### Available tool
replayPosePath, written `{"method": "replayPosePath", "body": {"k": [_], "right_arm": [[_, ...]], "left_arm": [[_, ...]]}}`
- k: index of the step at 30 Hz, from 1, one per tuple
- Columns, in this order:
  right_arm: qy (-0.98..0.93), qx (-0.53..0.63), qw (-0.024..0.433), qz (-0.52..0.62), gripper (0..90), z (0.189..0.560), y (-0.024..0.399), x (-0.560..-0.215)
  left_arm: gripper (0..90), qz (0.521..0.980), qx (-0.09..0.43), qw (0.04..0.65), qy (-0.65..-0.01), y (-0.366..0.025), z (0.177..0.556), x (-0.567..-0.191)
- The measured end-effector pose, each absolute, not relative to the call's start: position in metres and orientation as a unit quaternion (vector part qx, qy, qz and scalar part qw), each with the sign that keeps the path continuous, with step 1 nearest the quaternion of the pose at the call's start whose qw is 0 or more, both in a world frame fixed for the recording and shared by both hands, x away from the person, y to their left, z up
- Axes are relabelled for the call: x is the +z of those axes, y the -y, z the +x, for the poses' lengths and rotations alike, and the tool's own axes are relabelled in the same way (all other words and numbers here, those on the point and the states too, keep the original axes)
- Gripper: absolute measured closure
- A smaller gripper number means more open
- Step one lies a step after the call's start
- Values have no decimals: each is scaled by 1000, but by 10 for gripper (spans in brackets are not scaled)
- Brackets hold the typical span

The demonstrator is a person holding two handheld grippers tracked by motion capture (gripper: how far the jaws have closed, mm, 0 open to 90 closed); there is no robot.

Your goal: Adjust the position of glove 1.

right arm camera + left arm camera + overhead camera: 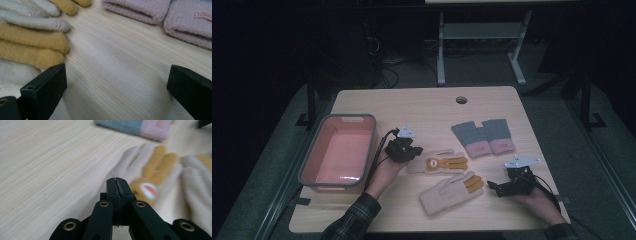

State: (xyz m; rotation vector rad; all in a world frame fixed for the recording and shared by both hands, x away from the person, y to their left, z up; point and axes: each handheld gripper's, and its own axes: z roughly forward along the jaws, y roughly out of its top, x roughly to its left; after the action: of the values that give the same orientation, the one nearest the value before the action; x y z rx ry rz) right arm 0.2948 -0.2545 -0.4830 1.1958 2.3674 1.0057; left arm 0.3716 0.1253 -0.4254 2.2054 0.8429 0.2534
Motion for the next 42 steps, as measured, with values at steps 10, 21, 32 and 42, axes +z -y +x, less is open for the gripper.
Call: {"method": "replayPosePath", "body": {"k": [10, 21, 32, 42], "right_arm": [[-825, 351, 152, 417, 24, 295, 254, -483], [-825, 351, 152, 416, 24, 295, 254, -483], [-826, 351, 151, 415, 24, 295, 254, -483], [-826, 352, 151, 414, 24, 295, 254, -483]], "left_arm": [[892, 867, 108, 340, -349, -129, 386, -445], [893, 872, 104, 324, -351, -131, 384, -452], [893, 875, 117, 305, -357, -132, 363, -449], [891, 887, 102, 294, -340, -139, 331, -446]]}}
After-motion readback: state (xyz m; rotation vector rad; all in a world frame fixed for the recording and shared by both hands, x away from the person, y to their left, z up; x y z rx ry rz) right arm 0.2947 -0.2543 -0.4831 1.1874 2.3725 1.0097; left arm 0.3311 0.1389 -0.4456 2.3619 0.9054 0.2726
